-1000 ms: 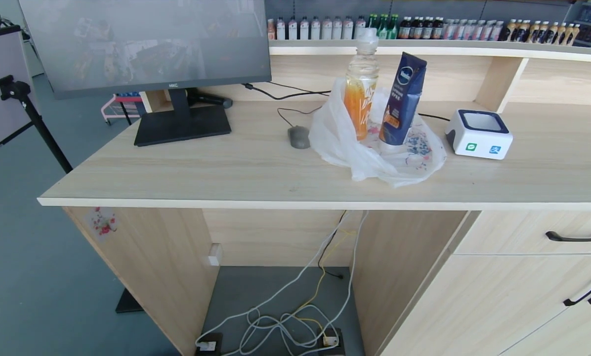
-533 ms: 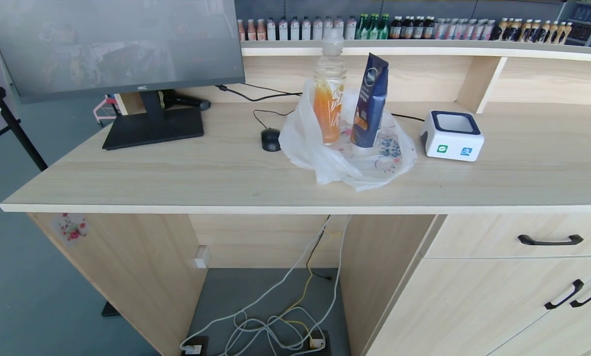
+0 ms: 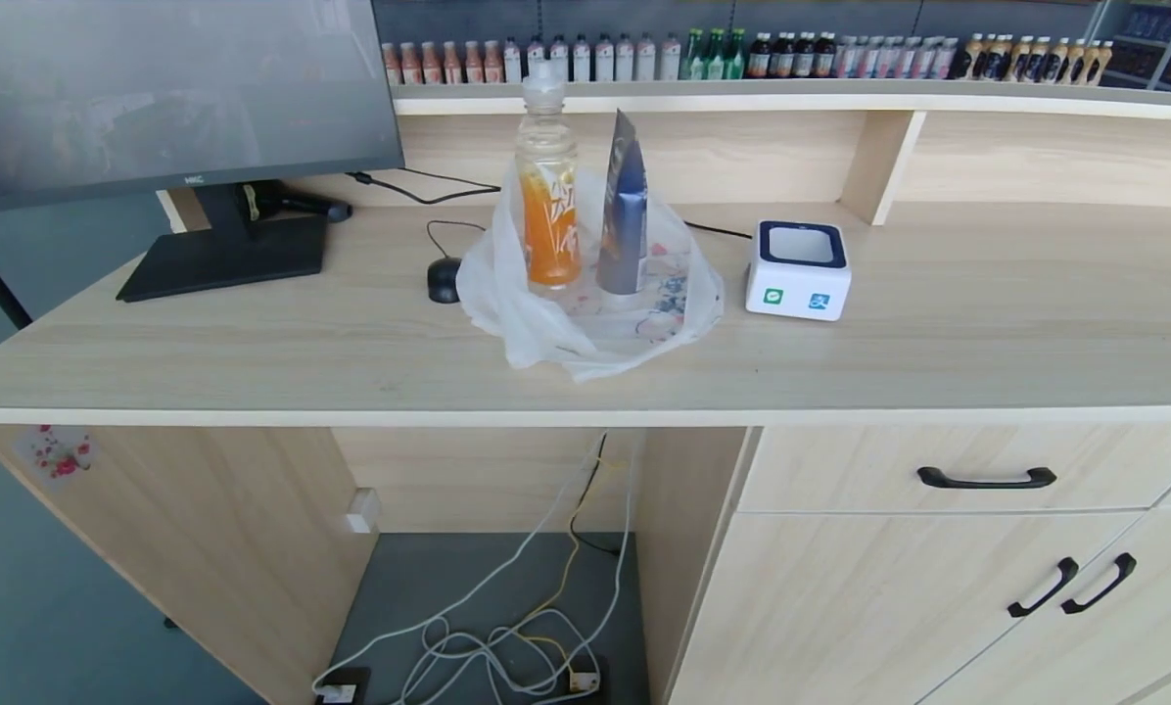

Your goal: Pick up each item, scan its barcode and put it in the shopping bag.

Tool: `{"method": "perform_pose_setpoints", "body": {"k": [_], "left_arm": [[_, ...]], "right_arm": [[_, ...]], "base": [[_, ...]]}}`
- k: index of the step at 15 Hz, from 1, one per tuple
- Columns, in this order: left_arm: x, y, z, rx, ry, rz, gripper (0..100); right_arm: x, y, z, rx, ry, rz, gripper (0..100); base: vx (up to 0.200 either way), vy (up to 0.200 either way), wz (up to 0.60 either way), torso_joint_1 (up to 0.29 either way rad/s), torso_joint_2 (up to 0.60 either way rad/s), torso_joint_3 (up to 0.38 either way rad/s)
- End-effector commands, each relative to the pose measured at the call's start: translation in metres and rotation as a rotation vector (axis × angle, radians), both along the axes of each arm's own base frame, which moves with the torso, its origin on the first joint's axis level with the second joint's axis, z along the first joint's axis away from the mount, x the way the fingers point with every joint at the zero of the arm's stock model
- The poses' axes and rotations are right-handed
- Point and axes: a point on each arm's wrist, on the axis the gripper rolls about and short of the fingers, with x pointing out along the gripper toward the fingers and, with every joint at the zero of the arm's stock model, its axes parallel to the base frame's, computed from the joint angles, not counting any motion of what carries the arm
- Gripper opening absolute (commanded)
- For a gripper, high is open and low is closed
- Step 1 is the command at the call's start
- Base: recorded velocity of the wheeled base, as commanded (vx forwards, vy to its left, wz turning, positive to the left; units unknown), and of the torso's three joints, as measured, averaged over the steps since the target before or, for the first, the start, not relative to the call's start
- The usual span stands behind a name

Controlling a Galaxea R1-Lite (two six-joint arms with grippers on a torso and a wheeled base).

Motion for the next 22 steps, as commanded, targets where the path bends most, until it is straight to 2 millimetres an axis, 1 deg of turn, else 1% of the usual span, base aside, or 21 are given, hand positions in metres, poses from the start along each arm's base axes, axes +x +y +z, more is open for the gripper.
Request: {"method": "perform_pose_setpoints", "body": {"k": [1,18,22], "left_arm": [[0.0000,0.0000,0.0000,0.000,0.000,0.000,0],[0.0000,0.0000,0.0000,0.001,0.000,0.000,0],[0.0000,0.0000,0.0000,0.001,0.000,0.000,0]], "right_arm": [[0.0001,0.0000,0.0001,0.002,0.001,0.000,100],[0.0001,0.0000,0.0001,-0.002,0.001,0.000,100],[0.0001,0.0000,0.0001,-0.004,0.001,0.000,100]], "base": [[0.000,-0.200,0.00,0.002,0.00,0.002],[0.000,-0.200,0.00,0.004,0.00,0.002],[0.000,0.000,0.00,0.000,0.00,0.000]]}}
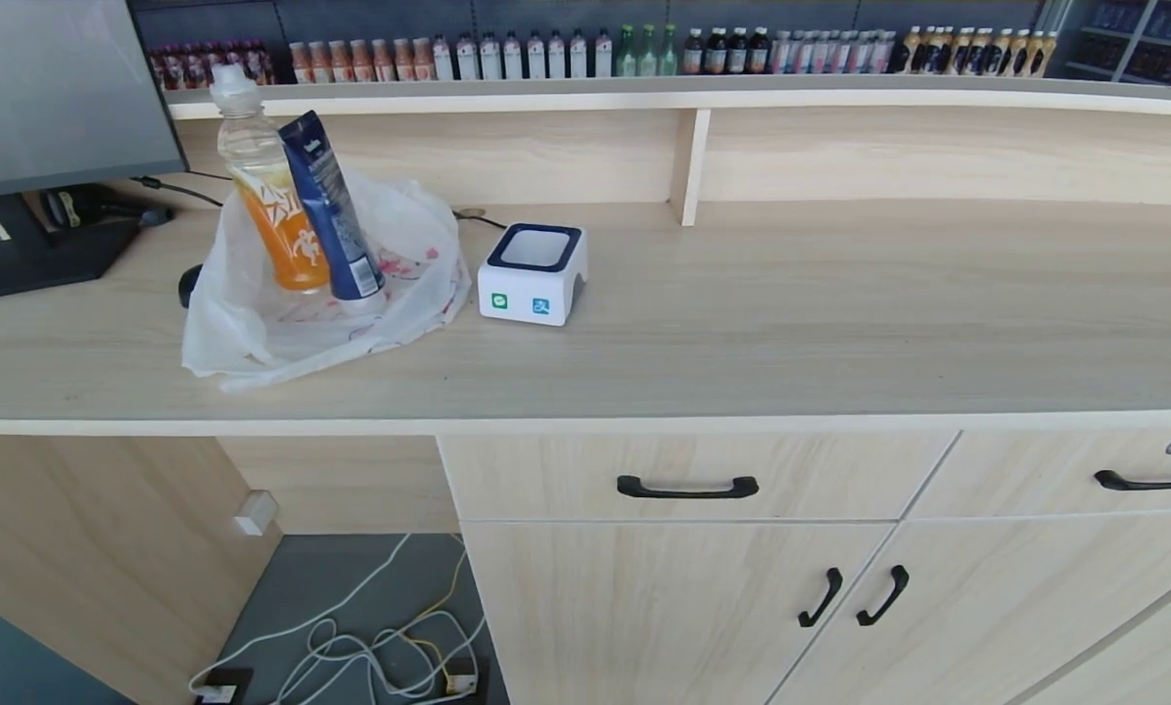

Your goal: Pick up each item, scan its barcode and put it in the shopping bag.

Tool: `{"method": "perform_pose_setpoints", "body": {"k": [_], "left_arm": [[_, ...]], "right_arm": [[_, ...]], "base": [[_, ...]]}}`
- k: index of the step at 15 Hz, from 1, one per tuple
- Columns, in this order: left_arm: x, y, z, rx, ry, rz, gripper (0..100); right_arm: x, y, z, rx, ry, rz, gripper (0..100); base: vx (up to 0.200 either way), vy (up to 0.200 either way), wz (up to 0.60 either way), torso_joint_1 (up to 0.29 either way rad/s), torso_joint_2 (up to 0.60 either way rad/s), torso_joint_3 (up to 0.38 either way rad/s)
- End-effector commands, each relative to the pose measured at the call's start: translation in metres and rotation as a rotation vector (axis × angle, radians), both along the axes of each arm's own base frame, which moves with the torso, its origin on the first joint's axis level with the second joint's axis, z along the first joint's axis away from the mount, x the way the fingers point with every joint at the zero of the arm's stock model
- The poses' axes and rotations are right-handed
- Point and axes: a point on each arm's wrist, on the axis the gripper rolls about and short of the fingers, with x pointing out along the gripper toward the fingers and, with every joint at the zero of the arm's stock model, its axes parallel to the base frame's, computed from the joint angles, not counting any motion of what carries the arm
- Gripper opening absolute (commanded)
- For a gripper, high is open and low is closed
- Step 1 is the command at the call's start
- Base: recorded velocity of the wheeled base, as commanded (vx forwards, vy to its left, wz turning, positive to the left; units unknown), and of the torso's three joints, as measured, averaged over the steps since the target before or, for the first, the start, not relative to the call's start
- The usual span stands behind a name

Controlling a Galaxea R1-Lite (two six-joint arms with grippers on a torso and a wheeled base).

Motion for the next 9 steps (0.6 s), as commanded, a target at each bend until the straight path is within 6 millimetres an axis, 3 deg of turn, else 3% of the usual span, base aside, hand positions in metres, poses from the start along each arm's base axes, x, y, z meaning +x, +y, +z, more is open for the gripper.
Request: {"method": "perform_pose_setpoints", "body": {"k": [1,9], "left_arm": [[0.0000,0.0000,0.0000,0.000,0.000,0.000,0],[0.0000,0.0000,0.0000,0.001,0.000,0.000,0]], "right_arm": [[0.0001,0.0000,0.0001,0.001,0.001,0.000,100],[0.0001,0.0000,0.0001,0.004,0.001,0.000,100]], "base": [[0.000,0.000,0.00,0.000,0.00,0.000],[0.000,0.000,0.00,0.000,0.00,0.000]]}}
